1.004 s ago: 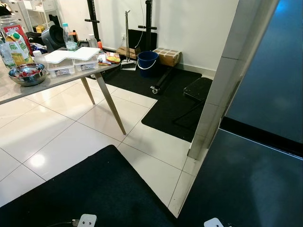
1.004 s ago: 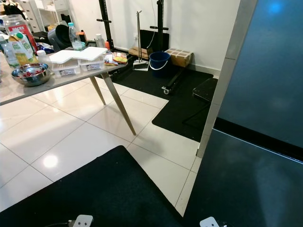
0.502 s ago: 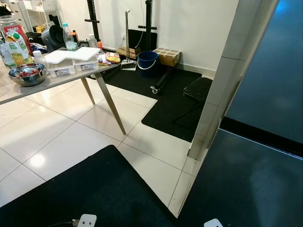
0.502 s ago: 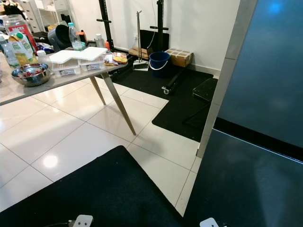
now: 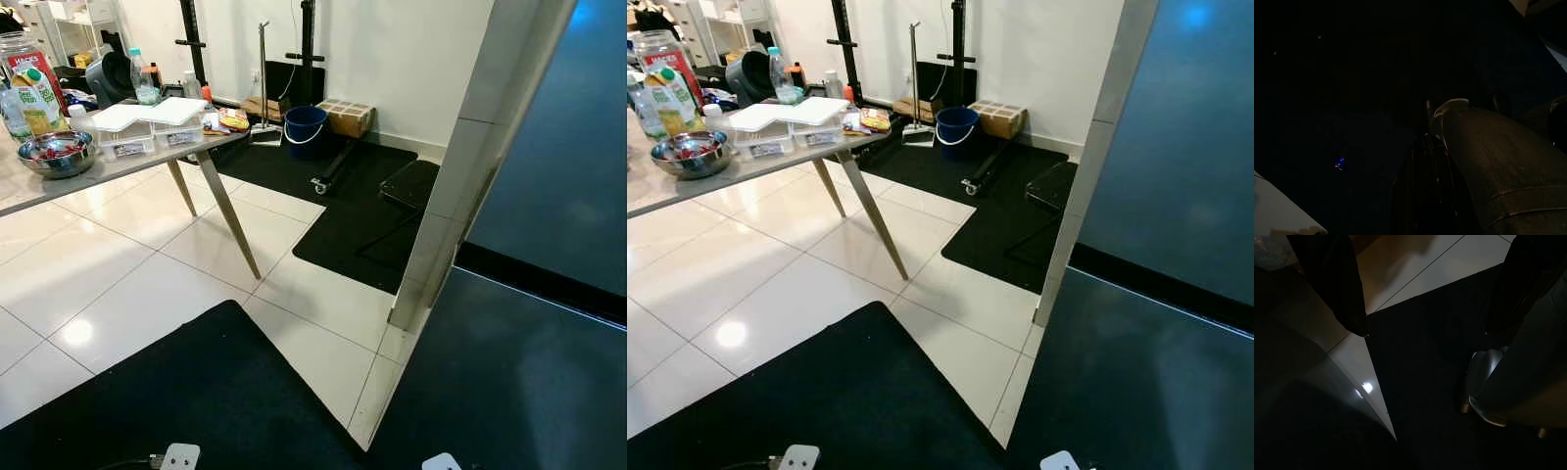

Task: Restocking fridge

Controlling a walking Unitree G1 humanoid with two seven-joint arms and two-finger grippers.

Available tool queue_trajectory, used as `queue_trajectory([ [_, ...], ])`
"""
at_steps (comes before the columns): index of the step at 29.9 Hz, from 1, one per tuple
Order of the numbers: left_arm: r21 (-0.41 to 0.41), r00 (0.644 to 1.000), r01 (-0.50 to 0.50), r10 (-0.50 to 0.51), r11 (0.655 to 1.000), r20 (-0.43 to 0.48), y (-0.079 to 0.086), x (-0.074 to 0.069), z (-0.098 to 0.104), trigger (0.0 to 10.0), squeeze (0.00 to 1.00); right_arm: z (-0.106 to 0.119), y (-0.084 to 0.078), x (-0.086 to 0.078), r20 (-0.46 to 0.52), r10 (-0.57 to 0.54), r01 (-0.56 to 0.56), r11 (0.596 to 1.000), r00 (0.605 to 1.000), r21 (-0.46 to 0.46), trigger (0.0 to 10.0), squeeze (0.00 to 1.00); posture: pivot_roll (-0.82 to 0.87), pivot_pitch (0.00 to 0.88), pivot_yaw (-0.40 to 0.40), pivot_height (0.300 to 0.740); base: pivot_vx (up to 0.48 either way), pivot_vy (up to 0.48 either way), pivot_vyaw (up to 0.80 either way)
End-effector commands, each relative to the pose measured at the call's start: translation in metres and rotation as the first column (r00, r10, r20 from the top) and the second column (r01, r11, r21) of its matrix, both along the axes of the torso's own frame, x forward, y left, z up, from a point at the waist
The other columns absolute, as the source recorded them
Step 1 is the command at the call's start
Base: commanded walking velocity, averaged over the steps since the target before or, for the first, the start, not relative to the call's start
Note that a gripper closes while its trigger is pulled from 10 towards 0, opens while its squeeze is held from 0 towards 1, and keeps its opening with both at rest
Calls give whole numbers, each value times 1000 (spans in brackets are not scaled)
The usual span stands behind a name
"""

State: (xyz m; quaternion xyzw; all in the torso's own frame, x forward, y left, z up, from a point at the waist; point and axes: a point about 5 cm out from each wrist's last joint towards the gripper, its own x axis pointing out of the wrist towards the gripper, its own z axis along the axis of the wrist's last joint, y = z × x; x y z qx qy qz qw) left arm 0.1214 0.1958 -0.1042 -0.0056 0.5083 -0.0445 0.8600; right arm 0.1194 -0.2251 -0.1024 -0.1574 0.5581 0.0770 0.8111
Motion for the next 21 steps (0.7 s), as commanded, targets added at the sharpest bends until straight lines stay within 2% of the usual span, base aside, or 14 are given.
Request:
queue_trajectory([
  [1, -13, 1000, -2, 2, 1000, -27, -4, -6, -3, 10000, 0, 0, 1, 0, -5, -8, 8, 1000, 1000, 6, 10000, 0, -55, 0, -16, 740, 0, 0, 0],
  [21, -15, 1000, 2, -2, 1000, -28, -5, -5, -3, 10000, 0, 0, 3, 2, 1, -10, 10, 1000, 1000, 11, 10000, 0, -55, 0, -14, 740, 0, 0, 0],
])
